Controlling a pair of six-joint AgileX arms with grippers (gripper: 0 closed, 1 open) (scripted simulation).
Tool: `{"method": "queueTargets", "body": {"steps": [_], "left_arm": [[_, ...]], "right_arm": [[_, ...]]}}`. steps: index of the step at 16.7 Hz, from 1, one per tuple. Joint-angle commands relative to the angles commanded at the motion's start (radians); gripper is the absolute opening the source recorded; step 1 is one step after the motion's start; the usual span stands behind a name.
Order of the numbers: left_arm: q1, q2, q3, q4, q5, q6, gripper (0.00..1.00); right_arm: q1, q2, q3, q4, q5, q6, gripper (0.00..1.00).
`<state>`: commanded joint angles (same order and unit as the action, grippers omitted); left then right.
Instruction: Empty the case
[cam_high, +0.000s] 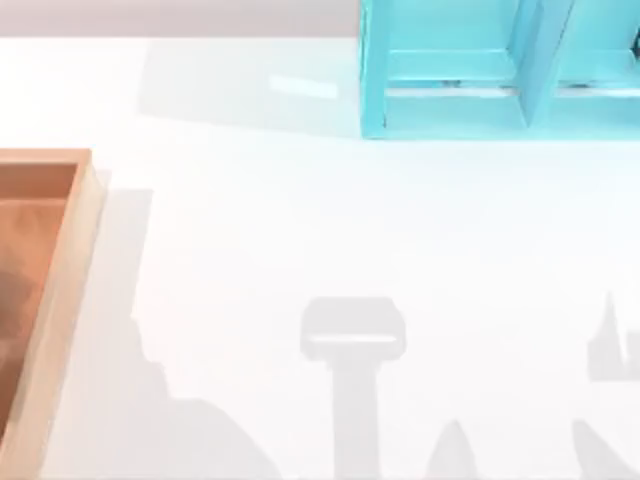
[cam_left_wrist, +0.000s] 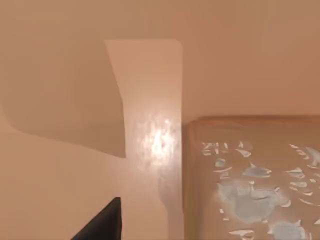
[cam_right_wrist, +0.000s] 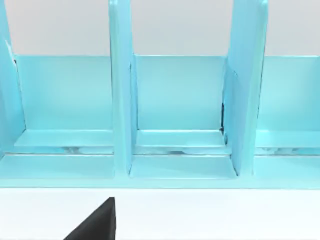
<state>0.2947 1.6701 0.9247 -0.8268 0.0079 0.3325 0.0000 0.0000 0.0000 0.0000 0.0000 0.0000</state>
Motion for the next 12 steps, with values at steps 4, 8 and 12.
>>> {"method": "queueTargets", "body": {"steps": [4,8,12], "left_arm": [[0.000,0.000,0.000,0.000,0.000,0.000,0.55],[0.000,0.000,0.000,0.000,0.000,0.000,0.25],[0.000,0.000,0.000,0.000,0.000,0.000,0.00]], "right_arm": [[0.000,0.000,0.000,0.000,0.000,0.000,1.00],[0.000,0.000,0.000,0.000,0.000,0.000,1.00],[0.000,0.000,0.000,0.000,0.000,0.000,1.00]]}}
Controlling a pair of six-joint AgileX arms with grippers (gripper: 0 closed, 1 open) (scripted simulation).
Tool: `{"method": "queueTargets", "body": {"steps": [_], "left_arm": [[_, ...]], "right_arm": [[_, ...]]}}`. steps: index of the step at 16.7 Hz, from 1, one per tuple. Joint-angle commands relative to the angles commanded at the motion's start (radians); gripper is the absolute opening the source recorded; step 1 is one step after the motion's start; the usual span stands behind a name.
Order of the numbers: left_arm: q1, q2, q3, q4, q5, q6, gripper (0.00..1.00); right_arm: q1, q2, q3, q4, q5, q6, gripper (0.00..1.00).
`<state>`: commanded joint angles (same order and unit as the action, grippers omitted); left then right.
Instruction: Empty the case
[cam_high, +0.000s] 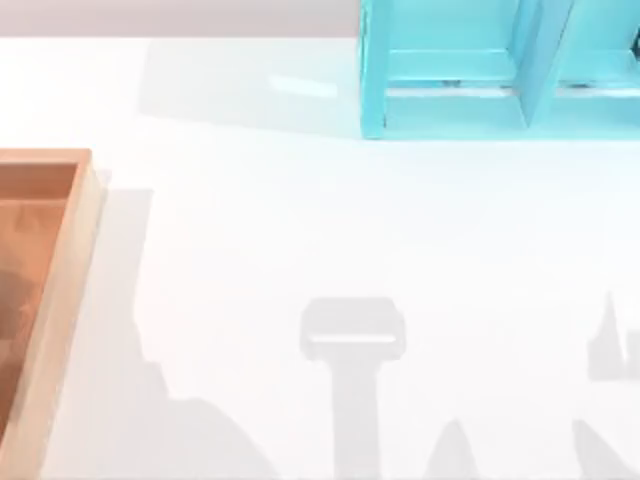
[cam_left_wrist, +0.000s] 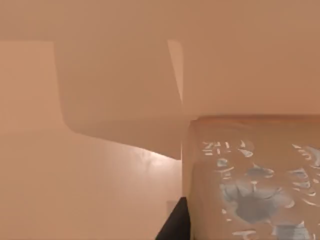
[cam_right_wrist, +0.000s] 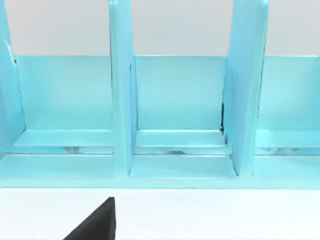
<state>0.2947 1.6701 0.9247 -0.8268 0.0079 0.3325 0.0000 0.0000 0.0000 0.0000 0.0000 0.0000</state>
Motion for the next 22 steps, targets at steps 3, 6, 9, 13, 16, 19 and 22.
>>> {"method": "queueTargets", "body": {"steps": [3,6,9,13,16,19,22], "left_arm": [[0.000,0.000,0.000,0.000,0.000,0.000,0.00],[0.000,0.000,0.000,0.000,0.000,0.000,0.00],[-0.001,-0.003,0.002,-0.003,0.001,0.001,0.00],[-0.004,-0.022,0.103,-0.117,0.001,0.004,0.00],[-0.006,-0.055,0.229,-0.298,0.001,0.002,0.00],[-0.006,-0.096,0.348,-0.460,0.001,-0.003,0.00],[-0.007,-0.121,0.409,-0.528,0.001,-0.007,0.00]], "right_arm": [[0.000,0.000,0.000,0.000,0.000,0.000,1.00],[0.000,0.000,0.000,0.000,0.000,0.000,1.00],[0.000,0.000,0.000,0.000,0.000,0.000,1.00],[0.000,0.000,0.000,0.000,0.000,0.000,1.00],[0.000,0.000,0.000,0.000,0.000,0.000,1.00],[0.000,0.000,0.000,0.000,0.000,0.000,1.00],[0.000,0.000,0.000,0.000,0.000,0.000,1.00]]}}
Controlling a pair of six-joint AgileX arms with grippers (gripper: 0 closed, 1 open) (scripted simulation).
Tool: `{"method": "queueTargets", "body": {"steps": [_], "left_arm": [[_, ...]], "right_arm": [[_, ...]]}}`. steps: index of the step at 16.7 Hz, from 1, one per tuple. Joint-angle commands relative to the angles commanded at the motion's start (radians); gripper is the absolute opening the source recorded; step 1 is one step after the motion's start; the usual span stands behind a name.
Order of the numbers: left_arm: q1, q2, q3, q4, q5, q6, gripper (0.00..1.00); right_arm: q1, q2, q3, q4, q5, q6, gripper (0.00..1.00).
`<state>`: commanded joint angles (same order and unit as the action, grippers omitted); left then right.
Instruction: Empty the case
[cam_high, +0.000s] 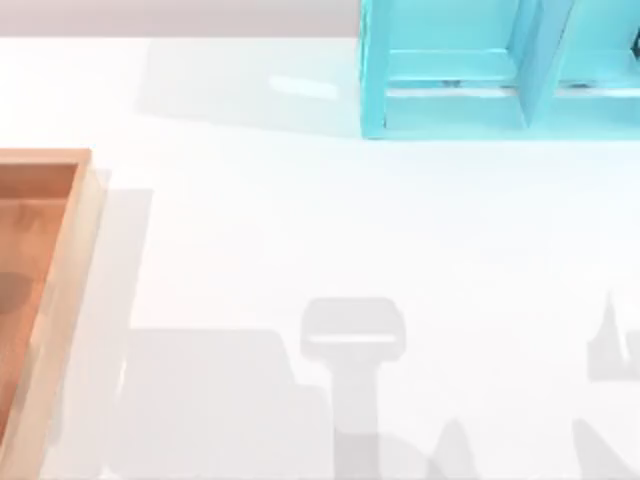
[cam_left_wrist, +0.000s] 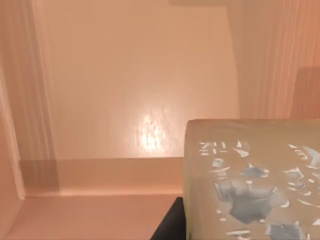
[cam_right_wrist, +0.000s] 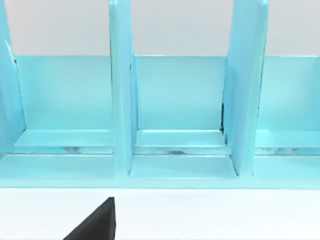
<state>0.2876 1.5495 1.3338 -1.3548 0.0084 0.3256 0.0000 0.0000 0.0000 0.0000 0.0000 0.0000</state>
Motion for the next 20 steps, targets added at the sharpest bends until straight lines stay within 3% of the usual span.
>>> {"method": "queueTargets", "body": {"steps": [5,8,11,14,17,20], "left_arm": [[0.000,0.003,-0.001,0.002,0.000,0.002,0.00],[-0.066,-0.002,-0.016,0.048,0.021,-0.035,0.00],[-0.228,-0.013,-0.062,0.135,0.049,-0.166,0.00],[-0.474,-0.024,-0.144,0.229,0.061,-0.389,0.00],[-0.695,-0.021,-0.240,0.298,0.046,-0.637,0.00],[-0.826,-0.019,-0.329,0.342,0.014,-0.801,0.00]], "right_arm": [[0.000,0.000,0.000,0.000,0.000,0.000,1.00],[0.000,0.000,0.000,0.000,0.000,0.000,1.00],[0.000,0.000,0.000,0.000,0.000,0.000,1.00],[0.000,0.000,0.000,0.000,0.000,0.000,1.00],[0.000,0.000,0.000,0.000,0.000,0.000,1.00],[0.000,0.000,0.000,0.000,0.000,0.000,1.00]]}}
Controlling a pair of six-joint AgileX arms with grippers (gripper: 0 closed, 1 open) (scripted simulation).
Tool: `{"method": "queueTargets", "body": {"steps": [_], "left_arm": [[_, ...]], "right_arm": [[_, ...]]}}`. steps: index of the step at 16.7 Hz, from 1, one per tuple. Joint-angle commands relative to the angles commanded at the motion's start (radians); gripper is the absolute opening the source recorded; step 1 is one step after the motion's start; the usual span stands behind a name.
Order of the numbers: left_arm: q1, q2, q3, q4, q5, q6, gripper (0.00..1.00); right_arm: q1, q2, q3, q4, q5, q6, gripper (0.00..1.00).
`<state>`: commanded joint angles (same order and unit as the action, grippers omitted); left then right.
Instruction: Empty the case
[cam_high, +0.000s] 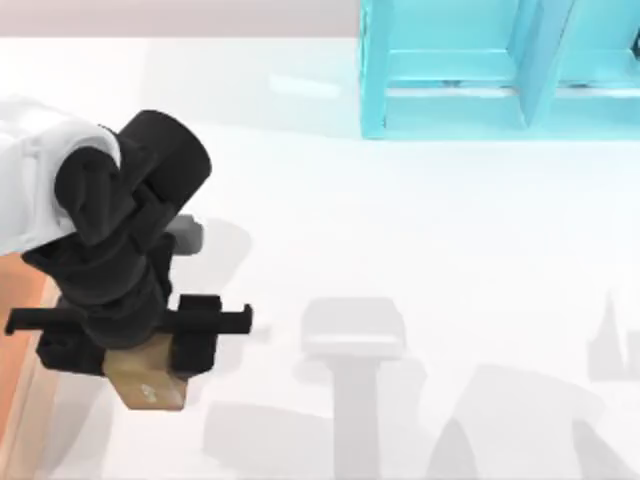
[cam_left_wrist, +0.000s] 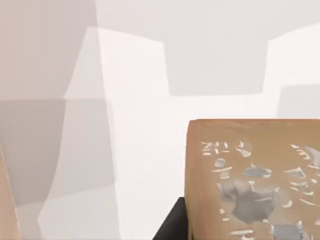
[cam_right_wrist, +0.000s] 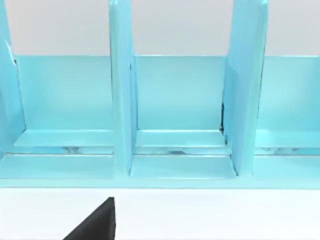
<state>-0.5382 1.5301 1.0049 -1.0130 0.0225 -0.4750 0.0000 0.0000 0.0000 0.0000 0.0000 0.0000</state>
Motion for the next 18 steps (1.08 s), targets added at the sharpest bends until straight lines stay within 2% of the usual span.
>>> {"method": "queueTargets", "body": {"steps": [3,8,14,18], "left_arm": [[-0.043,-0.001,-0.048,0.018,-0.023,-0.067,0.00],[-0.040,0.002,-0.051,0.019,-0.022,-0.066,0.00],[-0.041,0.066,-0.151,0.194,-0.023,-0.064,0.00],[-0.041,0.078,-0.168,0.214,-0.023,-0.065,0.00]], "right_arm": [[0.000,0.000,0.000,0.000,0.000,0.000,1.00],[0.000,0.000,0.000,0.000,0.000,0.000,1.00],[0.000,0.000,0.000,0.000,0.000,0.000,1.00],[0.000,0.000,0.000,0.000,0.000,0.000,1.00]]}}
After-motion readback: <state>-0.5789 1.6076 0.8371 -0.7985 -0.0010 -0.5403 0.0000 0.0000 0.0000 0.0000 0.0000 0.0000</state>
